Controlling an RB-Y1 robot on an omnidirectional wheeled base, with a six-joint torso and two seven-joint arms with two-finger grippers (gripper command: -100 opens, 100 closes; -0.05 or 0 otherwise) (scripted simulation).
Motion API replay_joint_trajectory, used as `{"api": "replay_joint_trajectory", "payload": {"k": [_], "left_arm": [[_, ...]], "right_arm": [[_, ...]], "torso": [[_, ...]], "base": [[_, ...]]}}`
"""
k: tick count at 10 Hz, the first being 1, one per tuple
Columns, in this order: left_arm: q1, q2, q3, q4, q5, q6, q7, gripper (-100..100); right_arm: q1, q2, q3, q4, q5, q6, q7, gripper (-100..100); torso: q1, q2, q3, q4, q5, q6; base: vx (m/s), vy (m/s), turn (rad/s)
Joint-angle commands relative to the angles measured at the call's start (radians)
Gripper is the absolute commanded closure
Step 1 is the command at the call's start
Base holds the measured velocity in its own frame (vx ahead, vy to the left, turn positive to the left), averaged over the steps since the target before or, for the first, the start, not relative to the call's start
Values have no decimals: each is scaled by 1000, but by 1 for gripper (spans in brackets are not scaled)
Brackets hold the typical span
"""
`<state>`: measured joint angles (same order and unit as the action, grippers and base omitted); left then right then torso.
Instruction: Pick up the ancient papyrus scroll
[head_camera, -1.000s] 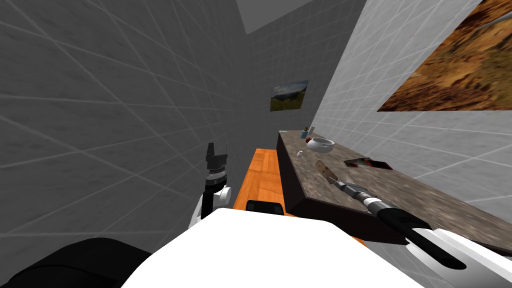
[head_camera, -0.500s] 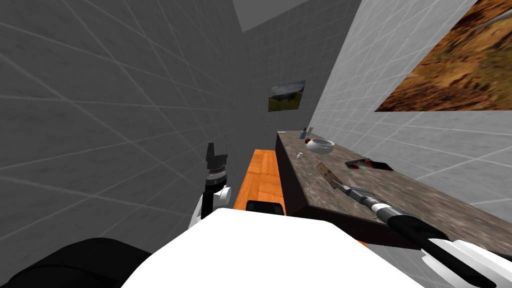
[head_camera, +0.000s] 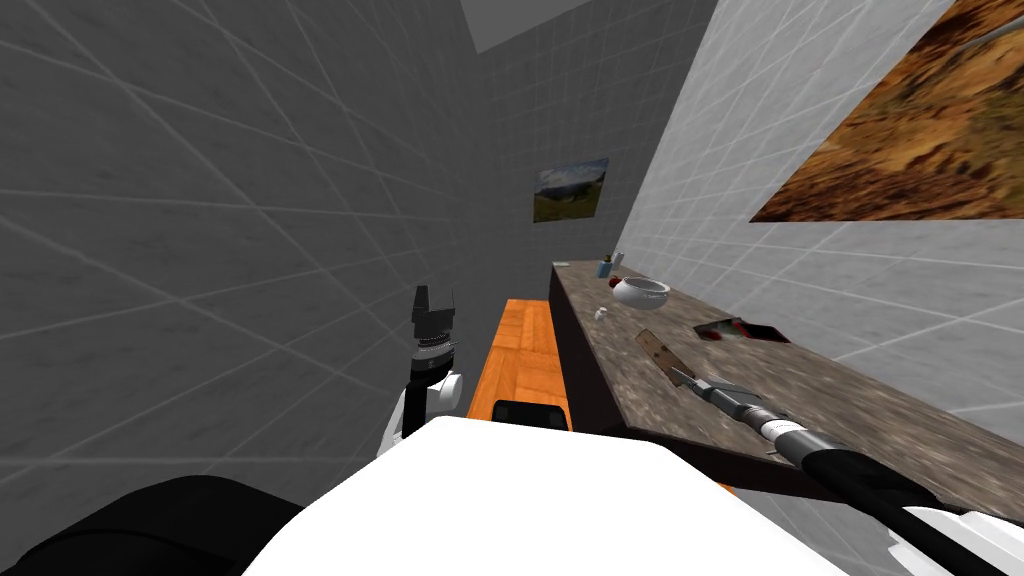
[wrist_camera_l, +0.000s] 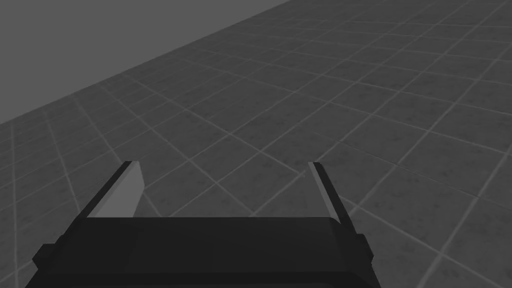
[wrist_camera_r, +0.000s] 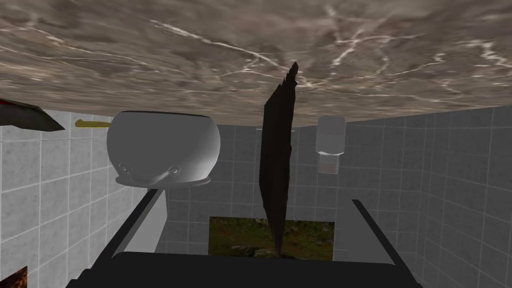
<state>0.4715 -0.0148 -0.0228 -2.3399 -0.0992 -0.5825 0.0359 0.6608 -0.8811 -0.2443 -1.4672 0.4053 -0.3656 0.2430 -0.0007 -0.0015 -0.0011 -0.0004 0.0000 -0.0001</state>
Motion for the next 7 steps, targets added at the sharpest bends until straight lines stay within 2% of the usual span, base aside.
{"api": "replay_joint_trajectory", "payload": {"k": [1, 3, 4, 5, 7], "left_arm": [[0, 0, 0, 0, 0, 0, 0, 0], [0, 0, 0, 0, 0, 0, 0, 0], [0, 0, 0, 0, 0, 0, 0, 0], [0, 0, 0, 0, 0, 0, 0, 0], [0, 0, 0, 0, 0, 0, 0, 0]], "right_arm": [[20, 5, -22, 50, -6, -50, 29, -100], [20, 5, -22, 66, -6, -98, 29, -100], [20, 5, -22, 66, -6, -122, 29, -100], [41, 10, -44, 116, -11, -153, 59, -100], [41, 10, -44, 129, -11, -199, 59, -100]], "torso": [[0, 0, 0, 0, 0, 0], [1, -6, -3, -1, 0, 0], [1, -4, -2, -1, 0, 0], [0, 0, 0, 0, 0, 0], [2, -6, -3, -1, 0, 0]], "base": [[134, -2, -179], [145, 27, -77], [28, 7, 20], [131, 19, -234], [135, 37, -44]]}}
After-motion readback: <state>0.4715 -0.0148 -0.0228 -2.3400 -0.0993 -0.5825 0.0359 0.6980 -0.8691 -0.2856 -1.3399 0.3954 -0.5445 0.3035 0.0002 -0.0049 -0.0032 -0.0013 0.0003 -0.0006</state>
